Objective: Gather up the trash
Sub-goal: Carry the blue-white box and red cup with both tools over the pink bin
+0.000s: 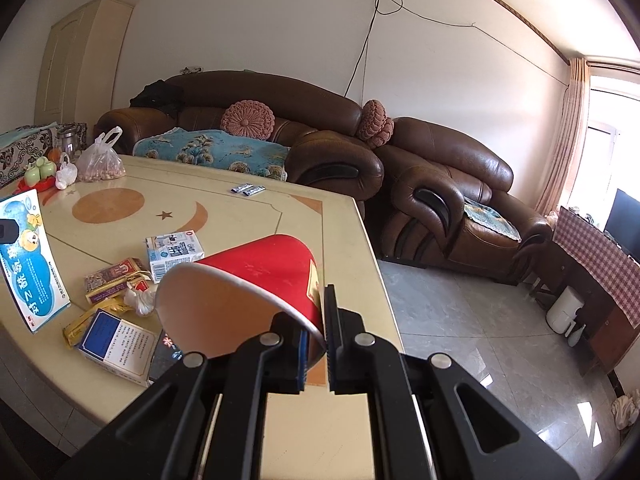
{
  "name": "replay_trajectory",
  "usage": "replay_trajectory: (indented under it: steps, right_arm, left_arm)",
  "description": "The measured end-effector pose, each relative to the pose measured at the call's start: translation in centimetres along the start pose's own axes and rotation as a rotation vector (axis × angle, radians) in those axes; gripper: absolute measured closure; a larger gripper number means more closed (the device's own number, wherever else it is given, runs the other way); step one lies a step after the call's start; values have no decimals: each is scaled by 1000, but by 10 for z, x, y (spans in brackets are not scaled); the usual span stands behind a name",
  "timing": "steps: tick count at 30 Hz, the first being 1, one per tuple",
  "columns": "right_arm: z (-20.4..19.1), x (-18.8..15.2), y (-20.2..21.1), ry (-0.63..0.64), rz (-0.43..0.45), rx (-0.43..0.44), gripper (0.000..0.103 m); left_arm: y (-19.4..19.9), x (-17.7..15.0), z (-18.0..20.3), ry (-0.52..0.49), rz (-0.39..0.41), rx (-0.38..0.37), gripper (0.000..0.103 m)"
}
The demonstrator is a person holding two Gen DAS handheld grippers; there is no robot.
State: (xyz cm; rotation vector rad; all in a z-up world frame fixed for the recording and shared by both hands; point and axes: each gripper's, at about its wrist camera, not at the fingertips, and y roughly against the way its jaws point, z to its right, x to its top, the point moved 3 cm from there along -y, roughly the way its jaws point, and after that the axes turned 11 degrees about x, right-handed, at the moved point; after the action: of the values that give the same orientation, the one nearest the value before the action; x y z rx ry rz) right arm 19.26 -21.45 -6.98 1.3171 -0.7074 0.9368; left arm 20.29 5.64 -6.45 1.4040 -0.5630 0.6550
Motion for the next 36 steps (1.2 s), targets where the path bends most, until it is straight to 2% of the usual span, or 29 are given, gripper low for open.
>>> replay_trajectory:
  steps: [22,36]
  right_arm:
    - [-38,-11,94,44,26,72,96]
    - [-77,-51,120,56,-52,187,96]
  left_arm:
    - [58,-60,10,-73,6,-20,81]
    - [66,-106,6,-90,-44,-14,81]
